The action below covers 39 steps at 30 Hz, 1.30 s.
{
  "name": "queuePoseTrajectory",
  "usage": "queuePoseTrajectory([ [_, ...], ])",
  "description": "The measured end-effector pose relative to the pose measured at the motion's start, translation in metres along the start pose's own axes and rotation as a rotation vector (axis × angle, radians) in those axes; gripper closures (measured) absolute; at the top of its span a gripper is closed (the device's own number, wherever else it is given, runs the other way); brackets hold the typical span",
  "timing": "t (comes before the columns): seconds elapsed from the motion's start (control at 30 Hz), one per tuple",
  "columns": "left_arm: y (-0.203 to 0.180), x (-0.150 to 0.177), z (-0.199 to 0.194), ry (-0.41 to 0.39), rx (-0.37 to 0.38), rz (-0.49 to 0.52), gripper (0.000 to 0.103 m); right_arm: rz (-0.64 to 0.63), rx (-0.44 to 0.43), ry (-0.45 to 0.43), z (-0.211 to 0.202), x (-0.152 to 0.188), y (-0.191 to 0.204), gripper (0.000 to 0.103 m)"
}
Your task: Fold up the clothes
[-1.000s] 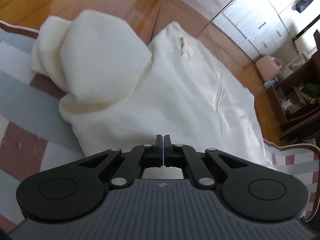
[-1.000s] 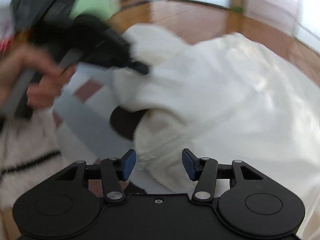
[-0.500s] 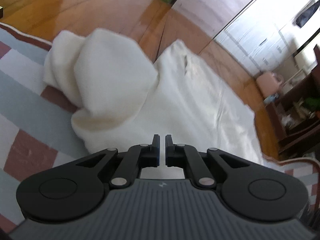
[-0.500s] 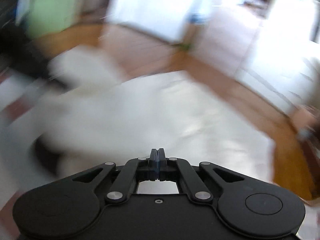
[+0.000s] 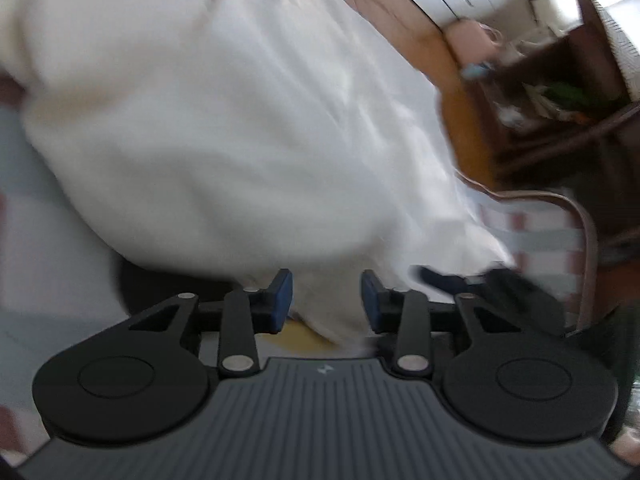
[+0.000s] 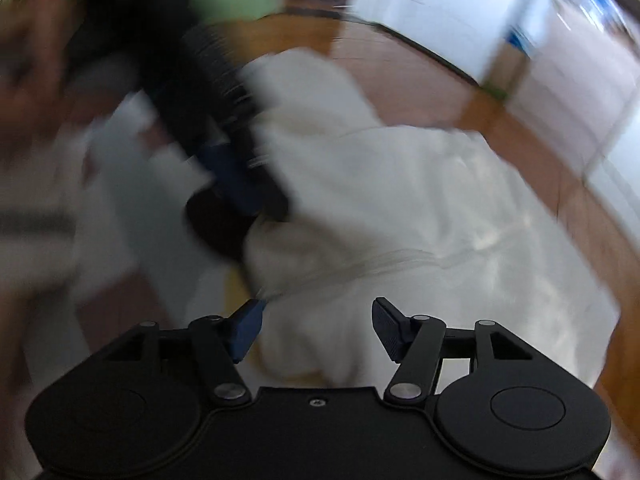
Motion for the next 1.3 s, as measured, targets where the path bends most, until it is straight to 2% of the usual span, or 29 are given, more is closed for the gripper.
queuePoseTrajectory([
  [0.1,0.002,0.002,0.021,0.068,-0.171,0.021,0.062,-0.159,0.038,0.04,0.008,0.014,0.028,0.034],
  [0.13,0.004,0.001,0.025,0.074,-0.191,0.009,0.061,-0.19,0.059,0.041,0.009,0.016,0.032,0.033],
  [0.23,0.016,-0.005,0.028,0.04,-0.141,-0.086,0.046,-0.225,0.095,0.045,0.012,0.017,0.039,0.032],
  [0.3,0.024,-0.01,0.03,0.015,-0.107,-0.159,0.046,-0.218,0.103,0.041,0.015,0.014,0.04,0.029],
  [0.37,0.026,-0.014,0.034,0.006,-0.062,-0.178,0.054,-0.206,0.112,0.03,0.016,0.013,0.04,0.025],
  [0.43,0.021,-0.023,0.036,-0.018,-0.041,-0.144,0.072,-0.195,0.122,0.02,0.018,0.013,0.04,0.024],
  [0.5,0.005,-0.038,0.032,-0.077,-0.035,-0.065,0.079,-0.187,0.136,0.009,0.019,0.012,0.04,0.023],
  [0.67,-0.035,-0.074,0.038,-0.189,-0.03,0.107,0.08,-0.204,0.279,-0.006,0.034,0.005,0.031,0.021],
  [0.8,-0.031,-0.091,0.043,-0.231,0.018,0.118,0.08,-0.127,0.35,-0.025,0.037,-0.003,0.009,0.022],
  [0.87,-0.023,-0.094,0.043,-0.253,0.04,0.113,0.08,-0.064,0.354,-0.04,0.035,-0.006,-0.008,0.033],
  [0.9,-0.02,-0.094,0.044,-0.261,0.046,0.11,0.079,-0.032,0.371,-0.038,0.035,-0.008,-0.018,0.064],
  [0.93,-0.019,-0.094,0.044,-0.267,0.044,0.113,0.079,0.004,0.388,-0.033,0.034,-0.009,-0.028,0.086],
  [0.97,-0.018,-0.092,0.042,-0.274,0.039,0.122,0.077,0.057,0.4,-0.026,0.033,-0.011,-0.042,0.089],
  [1.0,-0.018,-0.092,0.04,-0.285,0.025,0.141,0.077,0.127,0.402,-0.034,0.03,-0.012,-0.058,0.096],
  [1.1,-0.031,-0.089,0.035,-0.339,-0.112,0.27,0.078,0.301,0.422,-0.03,0.024,-0.011,-0.103,0.097],
  [1.17,-0.038,-0.088,0.036,-0.336,-0.18,0.338,0.077,0.347,0.453,-0.016,0.025,-0.008,-0.127,0.097],
  [1.23,-0.04,-0.086,0.04,-0.305,-0.221,0.366,0.076,0.356,0.493,0.003,0.028,-0.003,-0.146,0.097],
  [1.3,-0.041,-0.082,0.046,-0.26,-0.307,0.404,0.07,0.366,0.52,0.027,0.032,0.005,-0.167,0.096],
])
Point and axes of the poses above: each gripper's, at about its wrist camera, not at the fingertips, and z roughly the way its jaws point, y to its left, x to its underside, the point moved 1 cm from there along z, roughly the way its jaws point, and after that the axes turned 4 degrees about z, right-handed, at the moved point
